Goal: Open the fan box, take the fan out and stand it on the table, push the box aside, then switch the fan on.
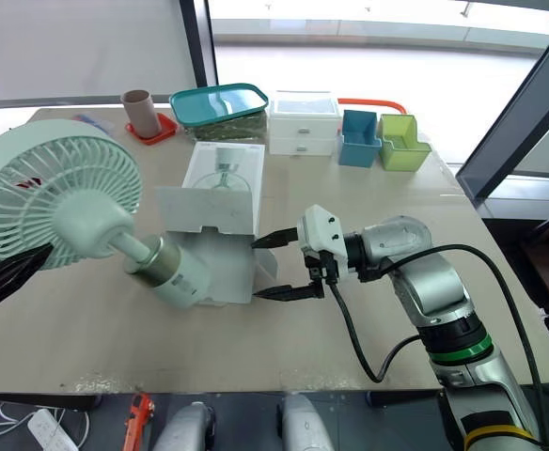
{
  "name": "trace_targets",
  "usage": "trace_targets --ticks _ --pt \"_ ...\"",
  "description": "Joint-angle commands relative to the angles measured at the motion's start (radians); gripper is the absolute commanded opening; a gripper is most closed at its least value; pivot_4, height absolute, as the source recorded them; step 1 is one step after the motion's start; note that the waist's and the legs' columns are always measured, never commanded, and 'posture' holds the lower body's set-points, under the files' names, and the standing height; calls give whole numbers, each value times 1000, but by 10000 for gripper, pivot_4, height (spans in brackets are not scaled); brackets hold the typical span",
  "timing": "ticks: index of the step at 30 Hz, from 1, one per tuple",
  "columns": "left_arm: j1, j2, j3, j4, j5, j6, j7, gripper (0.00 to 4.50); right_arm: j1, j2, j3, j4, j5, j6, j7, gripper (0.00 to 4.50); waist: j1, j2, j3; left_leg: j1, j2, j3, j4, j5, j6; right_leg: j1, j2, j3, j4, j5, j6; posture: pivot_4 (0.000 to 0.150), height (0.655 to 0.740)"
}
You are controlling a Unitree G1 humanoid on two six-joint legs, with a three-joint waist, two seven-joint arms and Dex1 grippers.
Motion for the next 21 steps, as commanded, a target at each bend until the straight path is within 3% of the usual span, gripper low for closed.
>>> trace_targets --ticks 1,11,21 --pt "-13 -12 126 77 28 -2 -57 16586 -34 12 -51 -32 76 47 -1 38923 1 0 0 0 0 0 0 0 0 0 0 0 0 0 0 1500 7400" --pt "-41 -10 190 243 122 30 -126 16586 -59 41 -67 -23 129 106 -30 38923 1 0 0 -1 1 0 0 -1 -1 -1 1 0 0 -1 -1 1500 7400" --pt "-239 -66 -70 297 274 59 54 16586 -56 64 -55 -28 113 123 -79 38923 1 -2 -1 -1 4 0 0 -1 -2 -2 4 0 0 0 -2 1500 7400"
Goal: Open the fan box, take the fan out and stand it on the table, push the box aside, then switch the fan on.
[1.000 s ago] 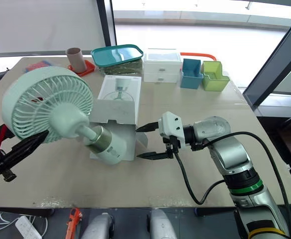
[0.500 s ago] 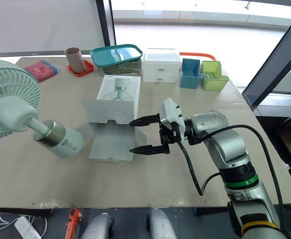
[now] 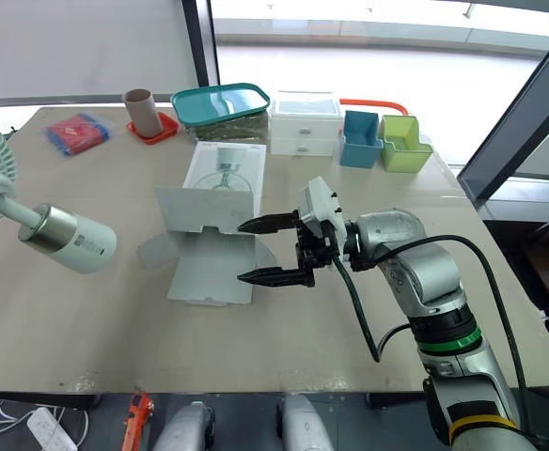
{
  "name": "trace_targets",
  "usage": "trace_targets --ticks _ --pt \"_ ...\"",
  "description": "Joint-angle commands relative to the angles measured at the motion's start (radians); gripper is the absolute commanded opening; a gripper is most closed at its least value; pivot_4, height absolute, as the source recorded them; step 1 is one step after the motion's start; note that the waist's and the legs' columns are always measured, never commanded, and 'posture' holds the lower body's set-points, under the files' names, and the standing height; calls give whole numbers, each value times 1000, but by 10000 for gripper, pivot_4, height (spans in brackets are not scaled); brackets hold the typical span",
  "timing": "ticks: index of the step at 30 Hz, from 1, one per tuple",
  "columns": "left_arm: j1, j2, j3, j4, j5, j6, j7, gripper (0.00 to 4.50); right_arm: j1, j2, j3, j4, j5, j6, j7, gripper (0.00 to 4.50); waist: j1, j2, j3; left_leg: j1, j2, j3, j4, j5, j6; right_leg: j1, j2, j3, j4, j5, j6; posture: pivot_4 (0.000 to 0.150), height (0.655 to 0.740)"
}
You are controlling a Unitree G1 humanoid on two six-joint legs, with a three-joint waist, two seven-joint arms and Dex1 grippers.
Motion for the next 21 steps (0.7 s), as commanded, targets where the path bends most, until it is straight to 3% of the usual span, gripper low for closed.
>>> trace_targets --ticks 1,21 --pt "-28 -2 -51 3 63 12 51 16586 -16 0 -20 -32 2 -4 -12 38923 0 -1 0 0 0 0 0 0 0 0 0 0 0 0 0 1500 7400" --pt "-354 -14 -347 136 390 33 232 16586 61 -12 -25 -100 -11 3 -86 38923 -1 -1 0 -3 5 0 -1 0 0 -3 5 0 0 1 -2 1500 7400"
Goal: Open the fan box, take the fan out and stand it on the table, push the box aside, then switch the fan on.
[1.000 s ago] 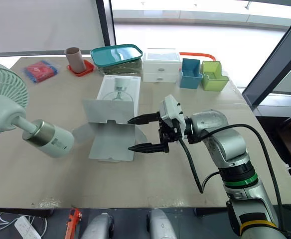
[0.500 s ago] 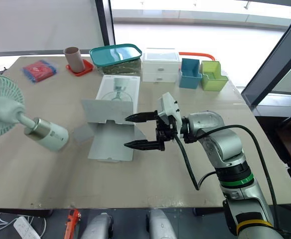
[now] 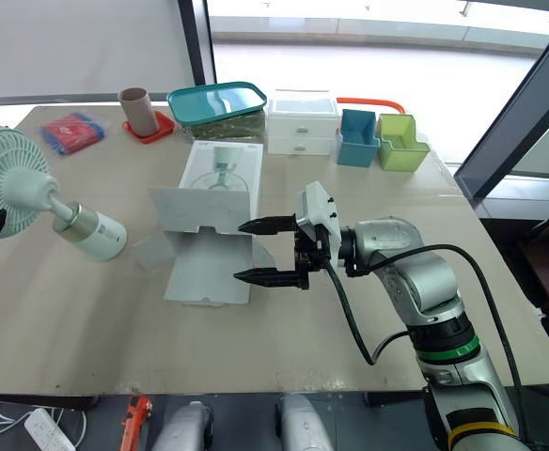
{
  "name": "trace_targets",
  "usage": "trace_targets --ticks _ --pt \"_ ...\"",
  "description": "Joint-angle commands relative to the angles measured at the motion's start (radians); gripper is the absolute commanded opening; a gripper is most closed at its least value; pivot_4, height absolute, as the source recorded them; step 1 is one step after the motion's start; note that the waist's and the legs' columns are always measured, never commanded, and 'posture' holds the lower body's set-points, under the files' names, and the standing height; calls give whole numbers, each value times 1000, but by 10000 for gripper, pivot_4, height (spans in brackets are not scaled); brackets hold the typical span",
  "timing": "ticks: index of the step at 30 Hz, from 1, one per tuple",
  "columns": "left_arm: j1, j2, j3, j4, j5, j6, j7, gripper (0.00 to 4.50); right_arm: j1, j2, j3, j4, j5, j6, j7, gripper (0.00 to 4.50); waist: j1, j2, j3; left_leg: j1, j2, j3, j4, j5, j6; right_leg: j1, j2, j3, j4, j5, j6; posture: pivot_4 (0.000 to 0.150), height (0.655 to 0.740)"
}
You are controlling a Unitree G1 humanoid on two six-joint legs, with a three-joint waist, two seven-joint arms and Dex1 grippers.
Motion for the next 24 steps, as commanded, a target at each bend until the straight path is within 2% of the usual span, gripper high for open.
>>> trace_targets --ticks 1,11,24 --pt "-67 13 -38 17 71 -5 57 16586 14 -13 -26 -59 -1 -5 -18 38923 1 0 0 0 0 0 0 0 0 0 0 0 0 0 0 1500 7400" --pt "-82 4 -87 17 98 83 92 16586 31 -19 -26 -73 -5 -6 -26 38923 2 0 0 0 0 0 0 0 0 0 0 0 0 0 0 1500 7400" --pt "-140 -16 -78 29 80 150 128 16586 28 -25 -20 -70 -14 -10 -26 38923 2 1 0 3 0 0 0 0 0 2 0 0 1 0 0 1500 7400"
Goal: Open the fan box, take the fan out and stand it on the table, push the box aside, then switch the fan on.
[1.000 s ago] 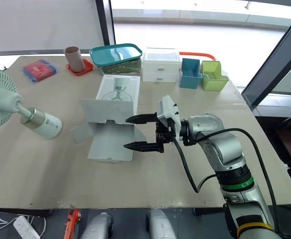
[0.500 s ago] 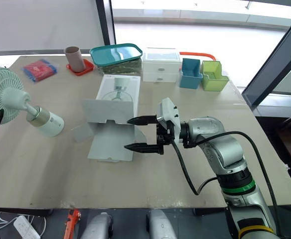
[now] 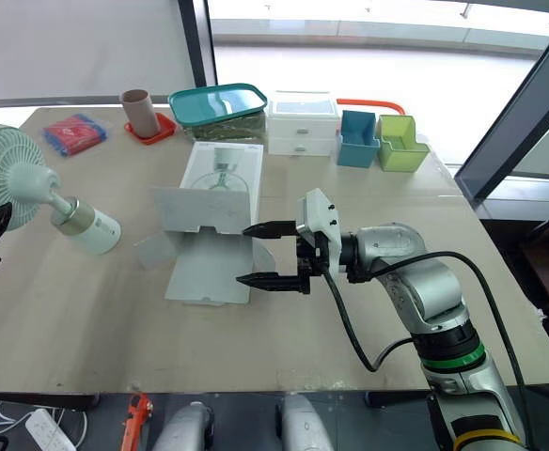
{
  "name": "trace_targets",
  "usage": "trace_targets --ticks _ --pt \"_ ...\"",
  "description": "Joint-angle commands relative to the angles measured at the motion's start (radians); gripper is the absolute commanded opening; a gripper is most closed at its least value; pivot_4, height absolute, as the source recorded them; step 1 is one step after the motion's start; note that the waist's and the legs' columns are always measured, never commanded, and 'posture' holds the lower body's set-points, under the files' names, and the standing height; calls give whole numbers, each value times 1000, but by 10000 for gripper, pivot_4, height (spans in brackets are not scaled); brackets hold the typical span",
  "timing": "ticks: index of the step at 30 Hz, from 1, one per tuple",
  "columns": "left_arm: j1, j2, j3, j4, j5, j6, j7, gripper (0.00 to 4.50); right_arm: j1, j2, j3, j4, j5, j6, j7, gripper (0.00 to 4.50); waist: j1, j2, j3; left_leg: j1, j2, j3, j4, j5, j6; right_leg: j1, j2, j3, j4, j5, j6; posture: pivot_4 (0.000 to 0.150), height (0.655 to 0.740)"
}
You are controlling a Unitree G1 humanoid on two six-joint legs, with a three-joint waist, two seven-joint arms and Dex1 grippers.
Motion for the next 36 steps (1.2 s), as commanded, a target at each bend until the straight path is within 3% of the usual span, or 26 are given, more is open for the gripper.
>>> trace_targets --ticks 1,2,4,7,8,21,36 --pt "-33 -9 -2 15 10 39 33 16586 -4 -7 -19 -33 3 -12 2 38923 0 0 0 0 0 0 0 0 0 0 0 0 0 0 0 1500 7400" --pt "-38 -9 -1 17 13 39 36 24585 -3 -6 -18 -33 2 -13 2 38923 0 0 0 0 0 0 0 0 0 0 0 0 0 0 0 1500 7400" --pt "-41 -8 0 21 24 37 40 32166 -1 -5 -18 -33 0 -14 1 38923 0 0 0 0 0 0 0 0 0 0 0 0 0 0 0 1500 7400" --pt "-51 -7 -1 23 26 39 41 39308 -3 -3 -16 -28 -3 -17 -1 38923 0 0 0 0 0 0 0 0 0 0 0 0 0 0 0 1500 7400" --pt "-54 -6 -3 22 25 41 40 44285 -3 -3 -16 -28 -4 -18 -1 38923 0 0 0 0 0 0 0 0 0 0 0 0 0 0 0 1500 7400" --pt "-81 -8 28 1 34 42 51 44285 -2 2 -10 -24 -17 -26 0 38923 0 0 0 -1 0 0 0 0 0 -1 0 0 0 0 0 1500 7400" --pt "-46 -36 124 -196 -81 105 30 44285 -19 -2 -13 -6 -19 -28 19 38923 0 0 0 -1 0 0 0 0 0 -1 0 0 0 0 0 1500 7400"
